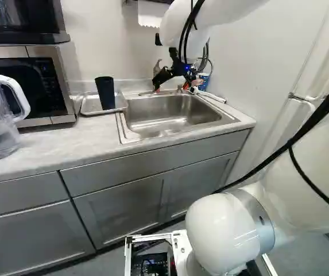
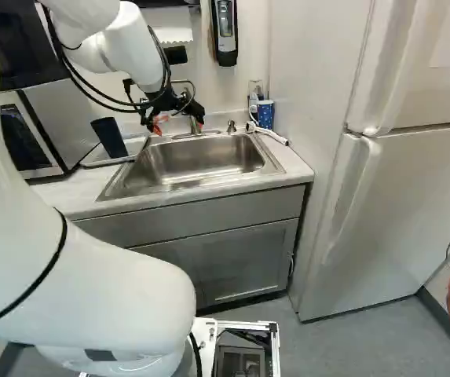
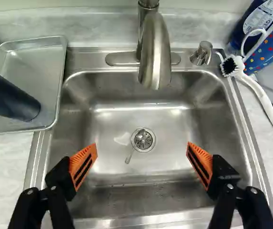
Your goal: Rinse the cup and place it in the tray
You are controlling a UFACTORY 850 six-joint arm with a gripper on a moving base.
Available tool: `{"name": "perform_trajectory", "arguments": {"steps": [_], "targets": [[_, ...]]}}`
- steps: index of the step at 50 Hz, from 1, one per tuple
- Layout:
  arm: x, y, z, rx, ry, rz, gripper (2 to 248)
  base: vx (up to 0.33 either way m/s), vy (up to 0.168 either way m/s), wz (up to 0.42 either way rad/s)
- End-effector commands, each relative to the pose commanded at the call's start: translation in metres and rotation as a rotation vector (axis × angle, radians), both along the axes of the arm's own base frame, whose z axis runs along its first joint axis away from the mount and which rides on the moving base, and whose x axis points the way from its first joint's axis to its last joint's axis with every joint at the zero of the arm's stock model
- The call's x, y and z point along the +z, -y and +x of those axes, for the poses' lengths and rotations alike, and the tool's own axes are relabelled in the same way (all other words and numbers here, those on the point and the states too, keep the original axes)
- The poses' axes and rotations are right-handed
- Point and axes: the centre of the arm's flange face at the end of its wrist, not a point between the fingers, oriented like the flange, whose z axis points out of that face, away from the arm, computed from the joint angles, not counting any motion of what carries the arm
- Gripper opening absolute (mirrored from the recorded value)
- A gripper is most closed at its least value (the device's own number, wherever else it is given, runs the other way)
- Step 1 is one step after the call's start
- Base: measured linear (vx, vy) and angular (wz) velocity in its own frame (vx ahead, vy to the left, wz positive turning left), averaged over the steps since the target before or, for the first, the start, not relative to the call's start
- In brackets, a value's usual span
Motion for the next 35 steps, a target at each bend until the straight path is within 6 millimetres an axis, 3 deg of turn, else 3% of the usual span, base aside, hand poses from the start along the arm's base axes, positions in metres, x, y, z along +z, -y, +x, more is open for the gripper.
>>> {"name": "perform_trajectory", "arguments": {"steps": [35], "targets": [[0.0000, 0.0000, 0.0000, 0.000, 0.000, 0.000, 247, 0.000, 0.000, 0.000]]}}
